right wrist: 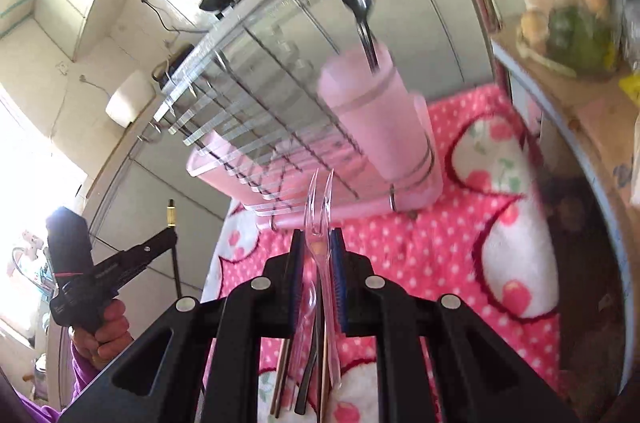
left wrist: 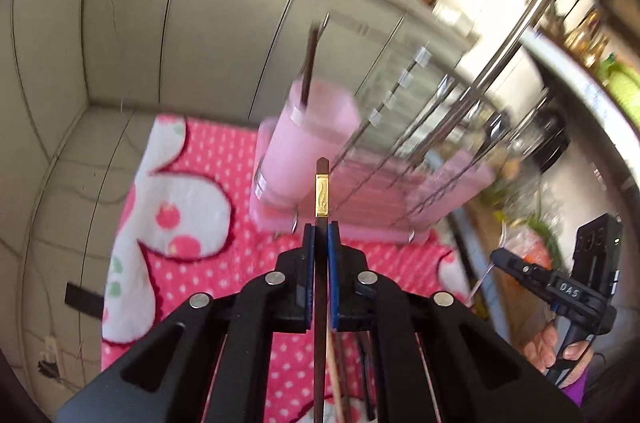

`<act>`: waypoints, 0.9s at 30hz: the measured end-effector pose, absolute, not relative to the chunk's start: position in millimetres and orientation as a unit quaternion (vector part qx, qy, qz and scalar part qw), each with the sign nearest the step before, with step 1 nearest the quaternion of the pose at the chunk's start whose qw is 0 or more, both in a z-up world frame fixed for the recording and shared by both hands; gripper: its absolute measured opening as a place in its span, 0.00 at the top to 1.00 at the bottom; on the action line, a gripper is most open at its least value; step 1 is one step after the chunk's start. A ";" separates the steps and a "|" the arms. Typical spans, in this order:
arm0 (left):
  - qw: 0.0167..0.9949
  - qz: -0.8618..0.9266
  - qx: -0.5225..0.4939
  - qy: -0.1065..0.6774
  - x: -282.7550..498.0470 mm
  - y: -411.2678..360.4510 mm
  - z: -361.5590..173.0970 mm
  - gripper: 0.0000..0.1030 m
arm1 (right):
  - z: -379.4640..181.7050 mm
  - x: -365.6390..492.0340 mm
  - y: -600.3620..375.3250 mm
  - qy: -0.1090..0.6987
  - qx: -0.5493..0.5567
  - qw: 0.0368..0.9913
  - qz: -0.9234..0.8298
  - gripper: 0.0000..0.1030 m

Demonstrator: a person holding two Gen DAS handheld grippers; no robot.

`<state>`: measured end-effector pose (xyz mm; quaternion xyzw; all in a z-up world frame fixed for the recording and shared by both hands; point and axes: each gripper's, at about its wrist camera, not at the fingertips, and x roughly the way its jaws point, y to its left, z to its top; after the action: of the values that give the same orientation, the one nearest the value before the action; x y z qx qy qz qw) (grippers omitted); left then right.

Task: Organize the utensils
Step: 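Lift the chopstick with the left tool while the right tool carries the fork to the pink cup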

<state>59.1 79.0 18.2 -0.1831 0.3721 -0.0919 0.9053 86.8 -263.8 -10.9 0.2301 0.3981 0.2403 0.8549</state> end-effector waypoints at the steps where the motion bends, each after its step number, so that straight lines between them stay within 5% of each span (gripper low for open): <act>1: 0.912 -0.093 -0.187 0.353 58.7 79.9 29.9 0.95 | -1.7 86.9 -264.6 0.387 0.227 0.861 0.238 0.88; 3: 0.923 -0.098 -0.198 0.315 58.5 83.9 50.5 0.95 | 18.1 86.6 -263.9 0.363 0.223 0.873 0.236 0.97; 8: 0.943 -0.097 -0.208 0.240 68.3 86.8 94.1 0.95 | 69.8 89.1 -266.1 0.306 0.205 0.900 0.232 0.97; 19: 0.948 -0.103 -0.208 0.219 71.6 87.2 112.1 0.95 | 99.0 95.2 -269.4 0.316 0.183 0.903 0.225 0.97; 27: 0.968 -0.075 -0.193 0.142 64.8 90.6 146.9 0.95 | 164.6 84.7 -268.1 0.248 0.107 0.947 0.172 0.97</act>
<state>64.8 90.6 146.9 -0.1934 0.1422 -0.0754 0.9678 84.7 -268.1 164.6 0.1074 0.2478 0.1724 0.9473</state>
